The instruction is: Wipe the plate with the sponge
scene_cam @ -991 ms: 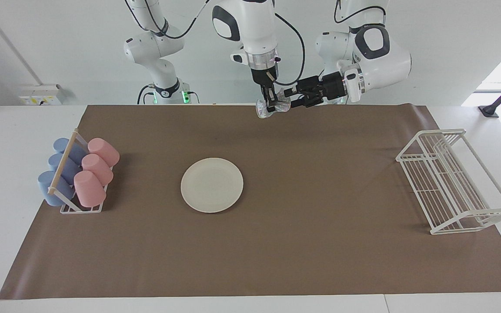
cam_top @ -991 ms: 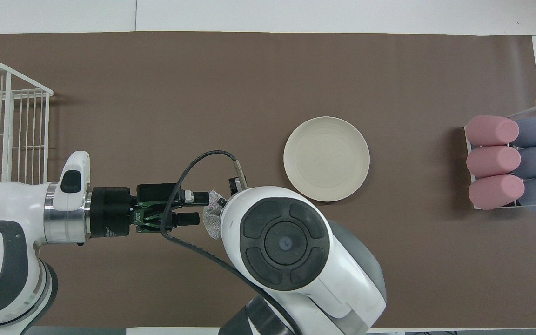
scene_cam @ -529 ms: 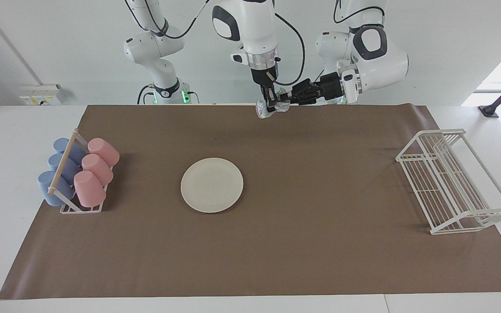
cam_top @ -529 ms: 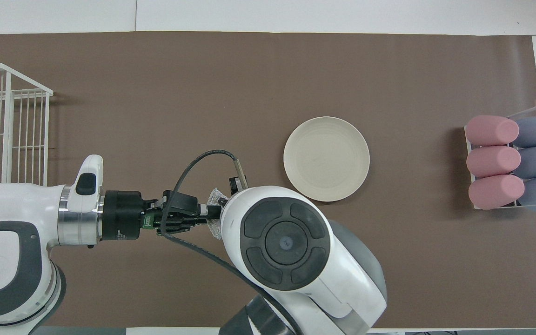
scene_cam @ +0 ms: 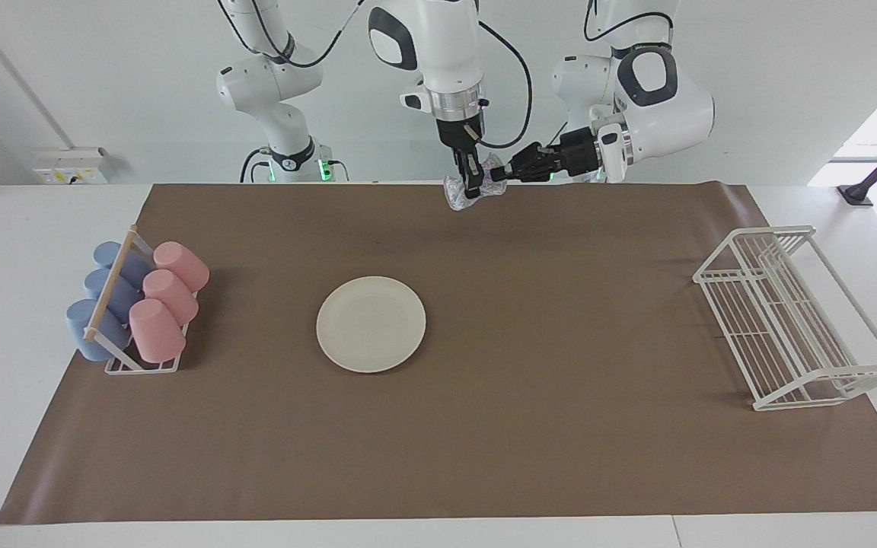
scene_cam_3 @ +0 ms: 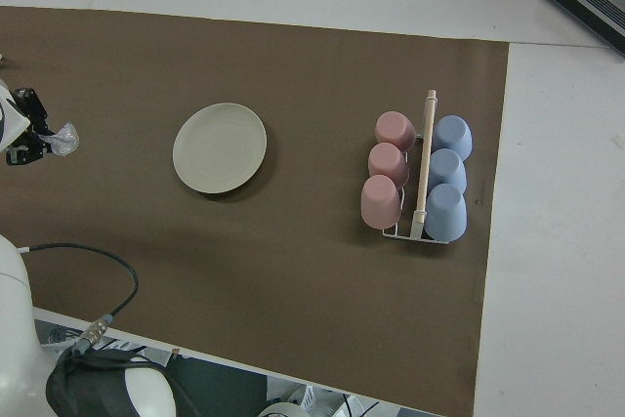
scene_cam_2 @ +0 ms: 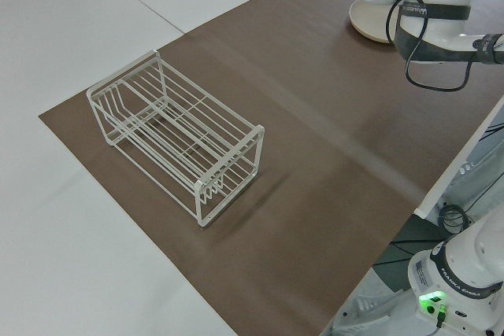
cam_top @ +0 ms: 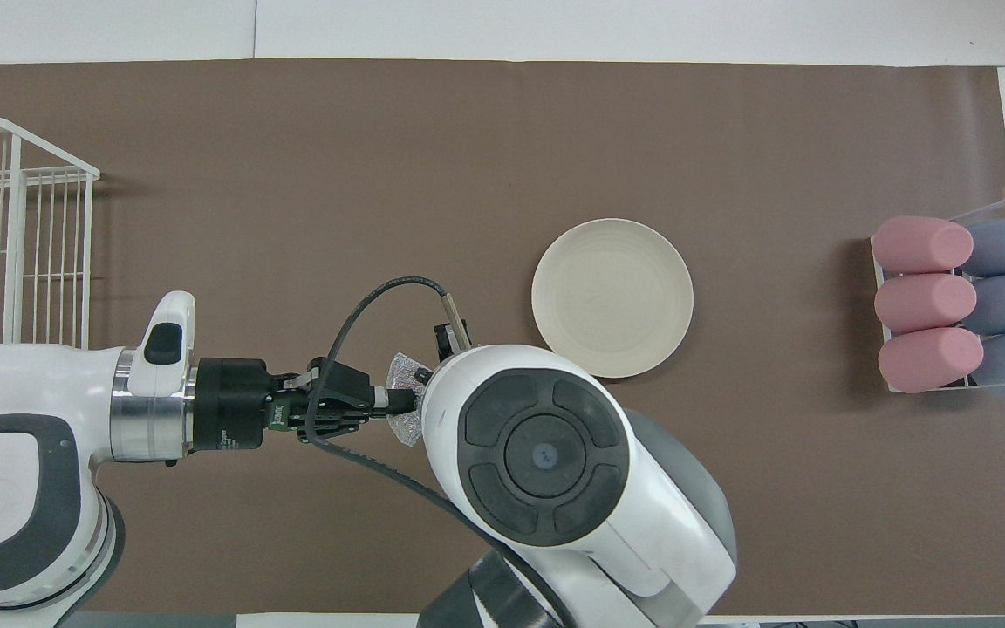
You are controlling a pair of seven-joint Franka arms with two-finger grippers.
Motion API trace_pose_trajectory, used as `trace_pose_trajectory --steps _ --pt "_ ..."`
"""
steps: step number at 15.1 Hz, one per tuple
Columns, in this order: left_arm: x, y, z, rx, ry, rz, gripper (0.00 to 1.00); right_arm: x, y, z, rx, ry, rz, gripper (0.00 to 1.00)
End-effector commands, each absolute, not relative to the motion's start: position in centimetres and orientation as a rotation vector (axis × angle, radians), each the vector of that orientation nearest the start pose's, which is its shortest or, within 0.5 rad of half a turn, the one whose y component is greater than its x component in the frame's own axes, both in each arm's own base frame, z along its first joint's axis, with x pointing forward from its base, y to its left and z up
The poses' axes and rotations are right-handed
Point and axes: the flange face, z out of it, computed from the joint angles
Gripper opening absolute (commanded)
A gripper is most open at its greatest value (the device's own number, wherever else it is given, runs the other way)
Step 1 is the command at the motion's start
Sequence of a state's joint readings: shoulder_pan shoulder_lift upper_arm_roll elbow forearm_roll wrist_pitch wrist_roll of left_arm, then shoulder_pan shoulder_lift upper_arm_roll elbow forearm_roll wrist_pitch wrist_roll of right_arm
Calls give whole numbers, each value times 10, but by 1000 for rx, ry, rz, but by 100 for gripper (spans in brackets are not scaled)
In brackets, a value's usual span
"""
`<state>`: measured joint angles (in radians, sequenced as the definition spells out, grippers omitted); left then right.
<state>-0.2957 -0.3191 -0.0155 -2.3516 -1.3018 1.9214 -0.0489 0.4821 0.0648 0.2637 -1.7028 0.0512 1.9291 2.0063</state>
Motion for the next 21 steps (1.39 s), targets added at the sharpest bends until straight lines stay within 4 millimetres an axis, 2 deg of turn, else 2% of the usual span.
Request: trace_pose_trajectory --steps 1,2,3,6,8,10,12,14,15,18,21 --pt "413 -202 493 1947 323 -354 0 453 366 567 -2578 1565 -30 88" --pt "413 -201 493 1947 321 -358 0 460 349 570 -2642 1494 -35 98" --pt "413 -201 493 1947 321 -358 0 466 334 572 -2707 1415 -35 100" --pt "414 -199 492 1955 330 -349 0 487 282 583 -2842 1183 -51 100" --pt "418 -191 489 2047 311 -329 0 500 245 590 -2894 1078 -56 100" --pt "431 -190 487 2161 327 -326 0 512 203 596 -2958 937 -56 100" --pt "442 -189 487 2296 347 -329 0 525 152 602 -3028 729 -53 100" --pt "444 -187 486 2357 377 -342 0 531 97 607 -3084 542 -26 100" --pt "448 -185 488 2411 393 -337 0 532 79 608 -3098 473 -13 100" --pt "464 -195 496 2649 473 -334 0 533 43 618 -3119 331 10 100" --pt "475 -193 511 2856 423 -368 0 533 11 623 -3129 191 52 100"
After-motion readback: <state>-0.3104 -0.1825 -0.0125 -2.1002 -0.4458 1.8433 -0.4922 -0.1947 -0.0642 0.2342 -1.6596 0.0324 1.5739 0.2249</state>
